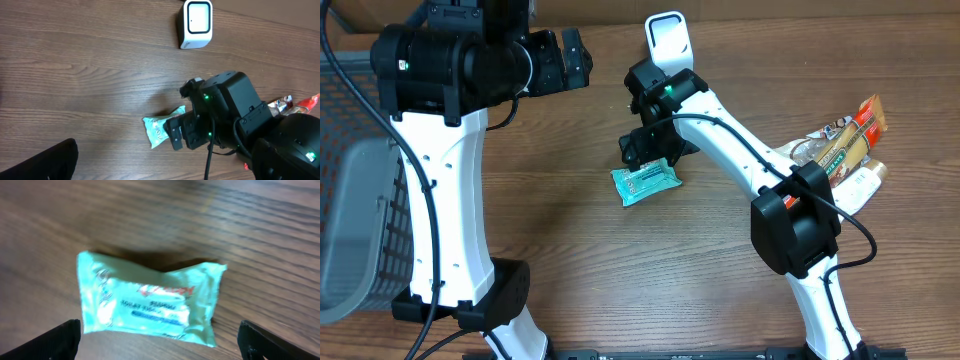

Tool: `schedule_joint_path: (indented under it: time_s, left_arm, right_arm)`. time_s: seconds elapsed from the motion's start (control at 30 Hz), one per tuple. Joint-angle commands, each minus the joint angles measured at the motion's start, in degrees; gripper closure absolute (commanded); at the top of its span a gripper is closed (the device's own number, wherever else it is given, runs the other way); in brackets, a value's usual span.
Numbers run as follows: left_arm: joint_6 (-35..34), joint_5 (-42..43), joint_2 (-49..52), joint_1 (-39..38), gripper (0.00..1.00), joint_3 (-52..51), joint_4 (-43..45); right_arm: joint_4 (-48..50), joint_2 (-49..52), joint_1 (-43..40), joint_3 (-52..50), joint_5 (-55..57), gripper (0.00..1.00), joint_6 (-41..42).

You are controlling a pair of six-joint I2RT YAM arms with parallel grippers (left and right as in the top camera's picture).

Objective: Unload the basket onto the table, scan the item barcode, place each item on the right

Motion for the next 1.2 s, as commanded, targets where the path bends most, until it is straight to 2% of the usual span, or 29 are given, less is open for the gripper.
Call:
schedule_joint_path:
  time_s: [0.0,0.2,0.47,0.67,0.77,0.9,1.03,1.07,1.1,1.13,1.17]
  left_arm:
    - [0.9,-0.4,0.5,-0.1,0.01,0.3,0.2]
    - [0.9,-0.4,0.5,-0.1,0.01,0.3,0.2]
    - [0.9,-0.4,0.5,-0.1,0.01,0.3,0.2]
    - [0.9,-0.4,0.5,-0.1,0.0,0.3,0.2]
    - [0.9,-0.4,0.5,-0.1,0.0,0.3,0.2]
    - [0.9,-0.4,0.5,-0.1,0.01,0.3,0.2]
    - [0.9,-0.4,0.5,-0.1,0.01,0.3,0.2]
    - [0.9,-0.4,0.5,-0.1,0.0,0.3,0.2]
    - [0.9,-0.4,0.5,-0.1,0.01,0.3,0.2]
    - [0.9,-0.4,0.5,-0.1,0.0,0.3,0.2]
    - [0.9,-0.4,0.5,-0.1,0.0,0.3,0.2]
  right_arm:
    - [-0.6,0.2,-0.9,0.5,-3.2,0.0,-7.7]
    - [2.6,0.3,-3.4,-4.1,-5.4,0.0,-10.3]
    - [6.5,0.3,-10.9,-12.8,-20.5,0.01,-14.6]
    - [14.0,0.3,-12.6,-20.8,-34.2,0.08,-16.0]
    - [18.9,0.3,-12.2,-25.2,-39.2,0.1,-13.8]
    - [26.8,0.3,-10.3,-30.6,-39.2,0.14,-5.2]
    - [32.9,0.3,-8.7,-34.4,-38.0,0.25,2.4]
    - [33.4,0.3,-8.6,-34.7,-37.1,0.3,4.0]
    - [33.5,0.3,-8.5,-34.7,-36.2,0.38,5.0]
    - [33.7,0.3,-8.5,-34.7,-35.5,0.57,5.9]
    - [34.0,0.3,-8.5,-34.7,-35.3,0.67,6.7]
